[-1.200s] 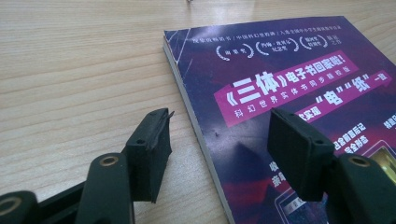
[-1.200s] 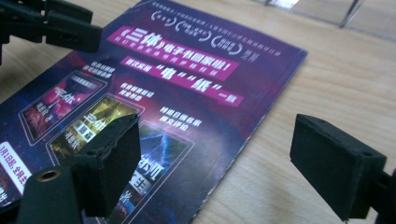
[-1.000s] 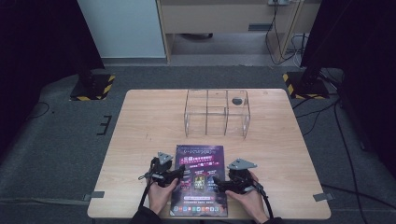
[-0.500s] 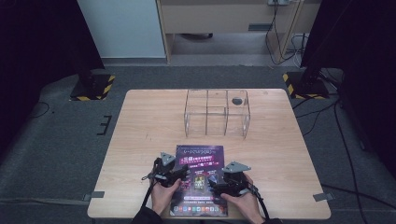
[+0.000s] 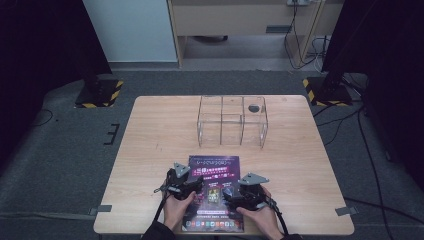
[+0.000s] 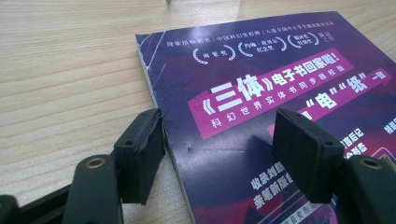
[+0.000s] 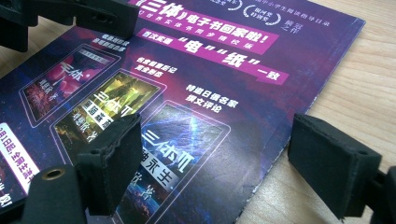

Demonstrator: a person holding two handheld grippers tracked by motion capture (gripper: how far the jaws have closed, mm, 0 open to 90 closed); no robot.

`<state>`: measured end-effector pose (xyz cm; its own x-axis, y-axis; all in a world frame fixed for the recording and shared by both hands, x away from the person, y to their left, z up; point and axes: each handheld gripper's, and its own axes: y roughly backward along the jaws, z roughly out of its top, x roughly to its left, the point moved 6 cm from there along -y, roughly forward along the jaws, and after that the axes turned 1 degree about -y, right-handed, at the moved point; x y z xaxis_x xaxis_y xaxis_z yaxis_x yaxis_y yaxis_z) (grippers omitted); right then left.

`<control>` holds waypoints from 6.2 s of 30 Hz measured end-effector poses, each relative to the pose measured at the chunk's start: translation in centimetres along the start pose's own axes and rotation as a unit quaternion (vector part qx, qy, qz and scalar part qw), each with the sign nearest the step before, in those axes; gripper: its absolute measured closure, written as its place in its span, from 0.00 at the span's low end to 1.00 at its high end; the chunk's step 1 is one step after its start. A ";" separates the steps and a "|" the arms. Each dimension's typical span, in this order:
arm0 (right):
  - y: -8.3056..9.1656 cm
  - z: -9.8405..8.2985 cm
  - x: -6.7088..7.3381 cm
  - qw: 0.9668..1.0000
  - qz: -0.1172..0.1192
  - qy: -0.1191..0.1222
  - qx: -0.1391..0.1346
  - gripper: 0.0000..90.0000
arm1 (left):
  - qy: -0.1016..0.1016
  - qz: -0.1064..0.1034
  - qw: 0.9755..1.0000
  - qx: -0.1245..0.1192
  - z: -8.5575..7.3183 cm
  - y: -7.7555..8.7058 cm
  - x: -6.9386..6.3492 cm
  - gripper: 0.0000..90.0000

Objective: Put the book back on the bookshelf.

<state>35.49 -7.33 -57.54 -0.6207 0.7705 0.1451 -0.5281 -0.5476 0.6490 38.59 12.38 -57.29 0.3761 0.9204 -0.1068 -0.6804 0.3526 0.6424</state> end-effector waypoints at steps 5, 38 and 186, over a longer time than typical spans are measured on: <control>0.0 0.0 0.1 1.000 -0.001 -0.002 0.000 0.19 | 0.022 -0.003 1.000 -0.006 0.0 0.0 0.1 0.39; 0.1 0.1 -0.5 0.999 0.010 -0.037 -0.014 0.19 | 0.099 -0.060 0.993 -0.035 -0.4 1.3 1.0 0.54; 6.4 3.7 -0.9 0.961 0.220 -0.144 -0.087 0.94 | 0.038 -0.080 0.991 -0.095 3.1 4.9 -0.4 0.47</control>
<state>34.76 -10.32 -50.75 -0.6333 0.4973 0.5929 -0.3559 -0.8675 0.3475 37.03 13.20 -51.77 0.4463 0.8571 -0.2574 -0.7243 0.5148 0.4587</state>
